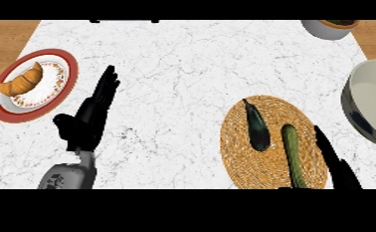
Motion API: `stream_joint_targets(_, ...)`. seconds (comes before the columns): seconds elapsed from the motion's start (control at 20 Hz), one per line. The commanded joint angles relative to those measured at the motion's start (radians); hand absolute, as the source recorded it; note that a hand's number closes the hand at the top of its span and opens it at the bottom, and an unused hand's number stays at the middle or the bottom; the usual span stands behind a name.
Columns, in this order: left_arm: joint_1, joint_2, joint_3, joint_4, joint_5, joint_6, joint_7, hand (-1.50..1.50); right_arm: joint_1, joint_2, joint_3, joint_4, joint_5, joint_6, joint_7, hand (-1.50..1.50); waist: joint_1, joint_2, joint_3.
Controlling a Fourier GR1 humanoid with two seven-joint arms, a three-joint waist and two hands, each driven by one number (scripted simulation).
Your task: Pick the squash from the placemat and place it in the bowl
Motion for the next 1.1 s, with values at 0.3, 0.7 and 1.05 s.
stream_joint_targets(0.3,-0.013,-0.005,0.027,0.048,-0.014,-0.034,-0.028,0.0,-0.118,0.028,0.047,0.249,0.104,-0.035,-0.126,1.5,0.001,0.001,0.0)
stream_joint_targets(0.7,0.01,-0.029,0.005,0.004,-0.034,-0.019,-0.025,0.0,-0.066,-0.025,0.135,0.127,0.181,0.025,-0.15,1.5,-0.002,0.0,0.0)
stream_joint_targets(1.05,0.009,-0.007,0.044,0.006,-0.007,-0.025,-0.01,0.0,0.125,-0.351,0.157,-0.051,0.001,0.404,-0.552,1.5,-0.029,-0.01,-0.002)
